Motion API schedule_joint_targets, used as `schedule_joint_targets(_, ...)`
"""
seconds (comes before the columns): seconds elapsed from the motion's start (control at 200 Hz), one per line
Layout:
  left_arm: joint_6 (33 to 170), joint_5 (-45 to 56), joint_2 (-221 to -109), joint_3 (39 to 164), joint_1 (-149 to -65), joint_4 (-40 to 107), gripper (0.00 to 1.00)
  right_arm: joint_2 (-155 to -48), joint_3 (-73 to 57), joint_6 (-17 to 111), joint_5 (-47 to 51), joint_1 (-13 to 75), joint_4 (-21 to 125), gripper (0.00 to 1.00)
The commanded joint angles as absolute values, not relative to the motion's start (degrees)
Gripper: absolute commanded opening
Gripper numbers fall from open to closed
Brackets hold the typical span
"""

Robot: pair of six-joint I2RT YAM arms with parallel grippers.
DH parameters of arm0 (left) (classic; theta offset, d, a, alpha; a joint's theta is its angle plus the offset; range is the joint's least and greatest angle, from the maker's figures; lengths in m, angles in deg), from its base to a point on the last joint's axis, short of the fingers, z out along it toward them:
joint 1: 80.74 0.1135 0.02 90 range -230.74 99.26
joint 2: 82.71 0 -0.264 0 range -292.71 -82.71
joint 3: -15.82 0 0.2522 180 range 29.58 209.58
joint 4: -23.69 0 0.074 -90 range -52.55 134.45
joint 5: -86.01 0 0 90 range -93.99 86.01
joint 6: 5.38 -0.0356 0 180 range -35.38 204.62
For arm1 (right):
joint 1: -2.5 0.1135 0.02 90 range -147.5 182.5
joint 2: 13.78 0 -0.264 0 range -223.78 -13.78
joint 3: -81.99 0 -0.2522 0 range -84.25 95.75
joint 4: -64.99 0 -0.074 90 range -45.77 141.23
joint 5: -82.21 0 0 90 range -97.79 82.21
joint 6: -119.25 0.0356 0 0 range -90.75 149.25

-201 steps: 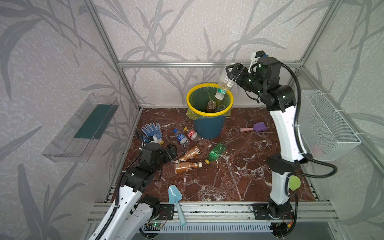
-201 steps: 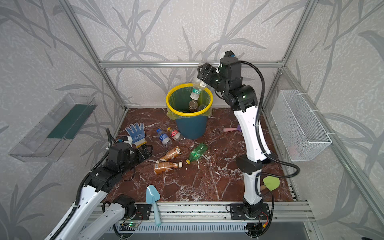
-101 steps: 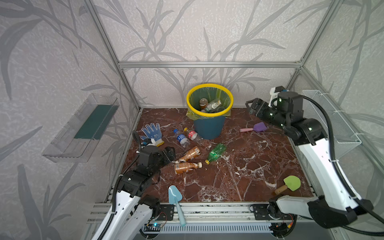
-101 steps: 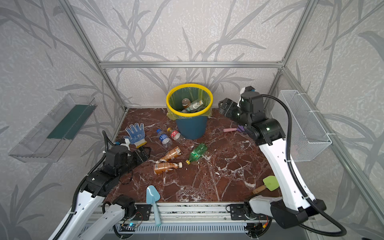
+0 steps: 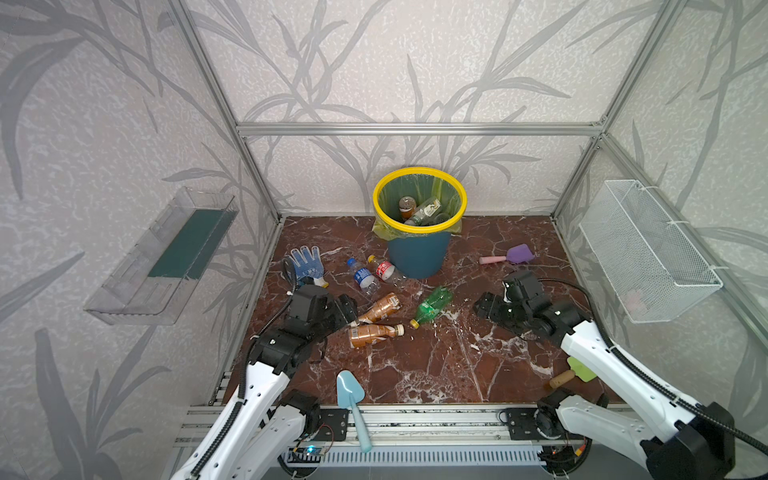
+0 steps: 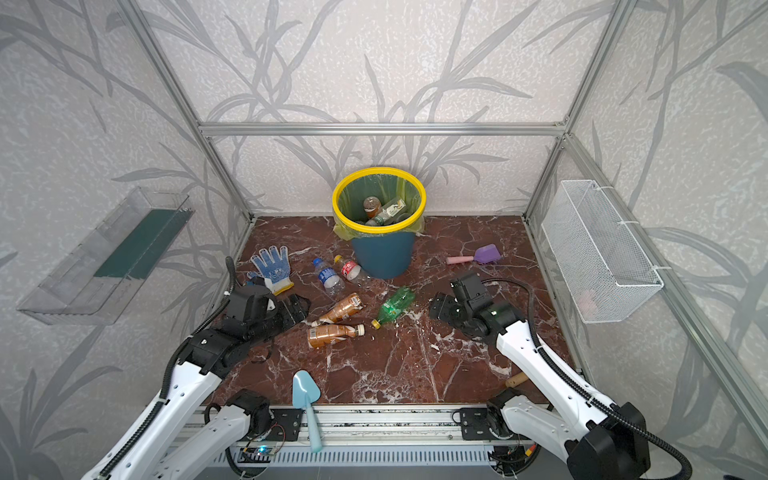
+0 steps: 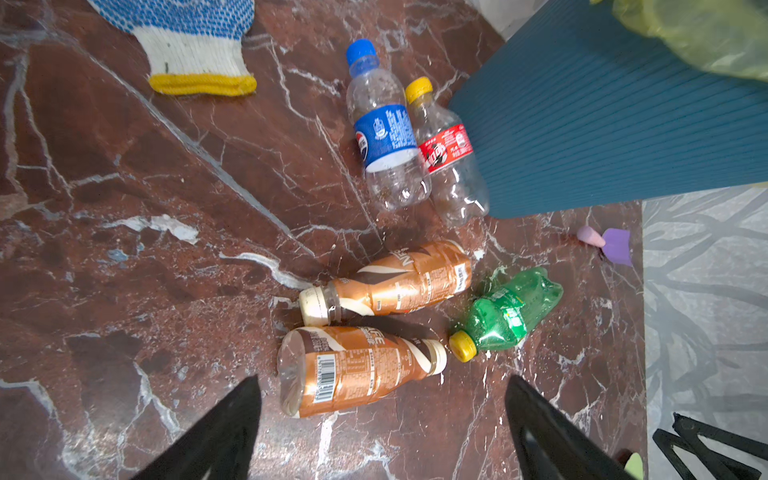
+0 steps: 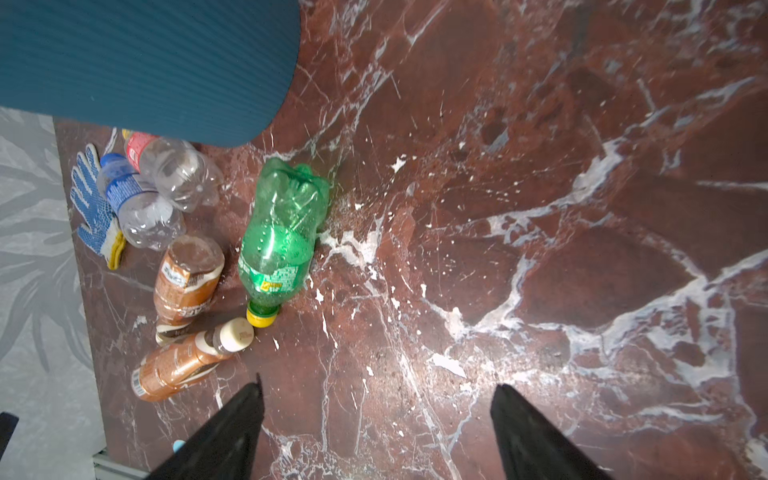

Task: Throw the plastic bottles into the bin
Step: 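Return the right gripper to the table while the left gripper lowers toward the coffee bottles, then lower the left gripper onto the nearer brown coffee bottle and close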

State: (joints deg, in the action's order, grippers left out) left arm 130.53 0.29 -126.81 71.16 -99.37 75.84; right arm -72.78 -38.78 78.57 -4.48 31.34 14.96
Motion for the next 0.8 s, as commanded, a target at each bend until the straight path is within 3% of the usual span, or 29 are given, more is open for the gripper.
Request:
schedule_joint_targets(0.0, 128.95, 4.06, -128.81, 70.04, -99.1, 74.97, 0.91, -71.69, -40.62, 81.47, -4.88, 34.21, 18.39, 0.86)
schedule_joint_targets(0.23, 125.21, 7.41, -133.63, 69.79, -99.2, 74.49, 0.91, -72.48, -43.71, 84.1, -5.12, 38.61, 21.07, 0.86)
schedule_joint_targets(0.795, 97.35, 8.22, -138.35, 74.42, -101.4, 76.93, 0.81, -71.44, -46.45, 84.72, -6.1, 40.45, 22.45, 0.86)
